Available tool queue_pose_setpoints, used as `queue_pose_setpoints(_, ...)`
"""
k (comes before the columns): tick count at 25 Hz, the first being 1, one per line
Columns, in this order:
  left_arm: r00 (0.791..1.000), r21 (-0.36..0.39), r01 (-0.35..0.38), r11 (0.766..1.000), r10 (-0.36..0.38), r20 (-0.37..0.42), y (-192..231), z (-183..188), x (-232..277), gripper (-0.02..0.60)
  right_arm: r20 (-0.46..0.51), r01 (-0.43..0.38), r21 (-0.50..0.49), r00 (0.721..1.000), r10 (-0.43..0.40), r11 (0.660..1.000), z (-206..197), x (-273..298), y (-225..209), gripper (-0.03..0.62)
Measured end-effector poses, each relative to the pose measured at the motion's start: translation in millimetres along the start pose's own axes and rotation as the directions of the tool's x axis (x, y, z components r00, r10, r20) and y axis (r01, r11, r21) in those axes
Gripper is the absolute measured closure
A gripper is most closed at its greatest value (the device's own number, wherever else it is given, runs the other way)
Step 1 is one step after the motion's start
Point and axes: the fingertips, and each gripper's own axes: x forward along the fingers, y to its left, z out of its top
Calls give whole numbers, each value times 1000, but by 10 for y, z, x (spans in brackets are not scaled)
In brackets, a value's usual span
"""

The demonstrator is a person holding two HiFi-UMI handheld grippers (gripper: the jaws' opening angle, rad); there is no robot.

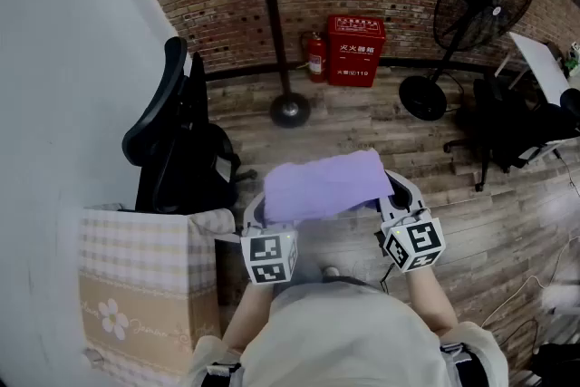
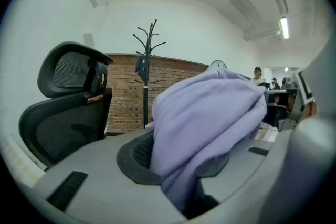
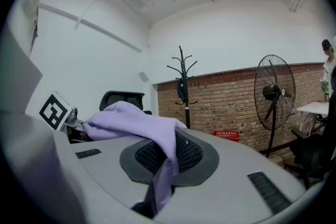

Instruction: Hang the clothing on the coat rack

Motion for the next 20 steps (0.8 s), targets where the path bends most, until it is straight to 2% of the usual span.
queue_pose_setpoints(9, 999, 2, -3, 1000, 3, 36, -32, 54, -447, 476, 43, 14, 41, 999, -15, 999, 107, -293, 251, 579)
queue_pose_setpoints(20, 998, 0, -15, 1000, 15, 65, -104, 45, -624, 476, 55, -18, -3, 998, 18, 1000, 185, -466, 332, 579)
